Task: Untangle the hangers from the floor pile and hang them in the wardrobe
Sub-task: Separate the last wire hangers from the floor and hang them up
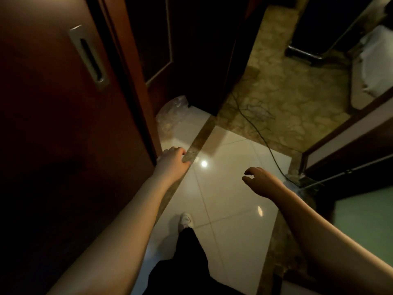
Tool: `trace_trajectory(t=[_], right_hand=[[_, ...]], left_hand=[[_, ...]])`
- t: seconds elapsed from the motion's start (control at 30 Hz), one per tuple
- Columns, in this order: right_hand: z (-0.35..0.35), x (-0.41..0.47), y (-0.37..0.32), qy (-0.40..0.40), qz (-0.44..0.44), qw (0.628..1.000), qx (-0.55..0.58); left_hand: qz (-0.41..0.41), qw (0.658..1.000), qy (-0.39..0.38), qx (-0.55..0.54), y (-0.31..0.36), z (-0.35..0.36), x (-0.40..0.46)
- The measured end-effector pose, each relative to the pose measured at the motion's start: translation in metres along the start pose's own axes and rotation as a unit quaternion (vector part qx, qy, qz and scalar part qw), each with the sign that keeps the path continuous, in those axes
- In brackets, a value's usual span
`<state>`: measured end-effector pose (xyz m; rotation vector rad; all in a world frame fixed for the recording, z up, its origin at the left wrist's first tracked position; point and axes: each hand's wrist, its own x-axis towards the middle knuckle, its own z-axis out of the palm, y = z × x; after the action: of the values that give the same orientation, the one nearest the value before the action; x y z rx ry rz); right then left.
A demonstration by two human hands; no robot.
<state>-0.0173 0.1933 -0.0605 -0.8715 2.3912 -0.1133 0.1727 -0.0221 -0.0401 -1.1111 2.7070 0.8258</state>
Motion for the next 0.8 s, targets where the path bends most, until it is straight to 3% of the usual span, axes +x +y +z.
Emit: trace_trajectory(t=[0.43, 0.8], right_hand=[[-0.113, 0.184, 0.062, 0.025, 0.122, 0.987, 0.104], [-0.174, 0.376, 0.208, -0.023, 0.169, 0.974, 0.151]], left_hand=[[0.066, 0.990, -0.103, 0.066, 0.086, -0.019, 0.268], [0.103, 0.978, -0.146, 0.108, 0.228, 0.053, 0.483]])
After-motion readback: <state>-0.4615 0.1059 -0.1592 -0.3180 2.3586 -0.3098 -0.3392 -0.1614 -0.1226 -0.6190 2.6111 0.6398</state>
